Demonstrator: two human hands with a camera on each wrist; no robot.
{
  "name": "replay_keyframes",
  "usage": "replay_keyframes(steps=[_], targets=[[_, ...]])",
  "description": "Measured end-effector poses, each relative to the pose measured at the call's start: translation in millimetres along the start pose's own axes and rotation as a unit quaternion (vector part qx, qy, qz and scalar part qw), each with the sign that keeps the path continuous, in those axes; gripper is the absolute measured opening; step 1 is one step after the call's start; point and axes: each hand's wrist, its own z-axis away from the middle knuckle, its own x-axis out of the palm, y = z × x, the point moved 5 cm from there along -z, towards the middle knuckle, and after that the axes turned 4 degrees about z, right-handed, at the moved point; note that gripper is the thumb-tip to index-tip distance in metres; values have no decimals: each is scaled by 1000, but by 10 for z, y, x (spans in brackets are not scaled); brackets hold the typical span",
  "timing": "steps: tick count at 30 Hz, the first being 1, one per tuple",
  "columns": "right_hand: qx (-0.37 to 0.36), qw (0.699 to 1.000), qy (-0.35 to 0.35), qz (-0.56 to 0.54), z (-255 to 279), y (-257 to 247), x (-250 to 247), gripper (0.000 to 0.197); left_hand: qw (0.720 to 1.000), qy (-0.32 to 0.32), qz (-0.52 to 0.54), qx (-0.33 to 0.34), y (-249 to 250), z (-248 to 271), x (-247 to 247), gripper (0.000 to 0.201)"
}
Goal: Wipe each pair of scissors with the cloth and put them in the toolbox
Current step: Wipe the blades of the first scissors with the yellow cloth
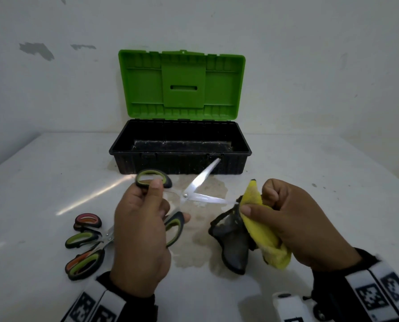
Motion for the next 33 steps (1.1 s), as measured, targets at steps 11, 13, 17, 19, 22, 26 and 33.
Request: replay_keyframes(steps=[11,13,17,19,22,26,33], targets=[[1,979,29,201,-303,224,-217,28,995,38,85,-21,-41,-64,-66,23],[16,965,6,263,-363,286,-175,21,994,39,99,-27,-62,-65,-74,20],[29,948,-37,314,-432,387,-106,13,993,45,109,-27,-79,-51,-95,17],[35,948,-46,313,-443,400,-75,13,992,46,113,-27,-83,-36,-92,18],[16,938,-21,345,-397,298,-38,15,991,50,123,-31,-70,-10,-74,18],[-70,946,38,315,-183,-72,89,10,989,47,135,-31,-62,2,-10,21],[30,988,-81,125,96,-145,693,22,988,5,143,-61,-171,-8,152,15]])
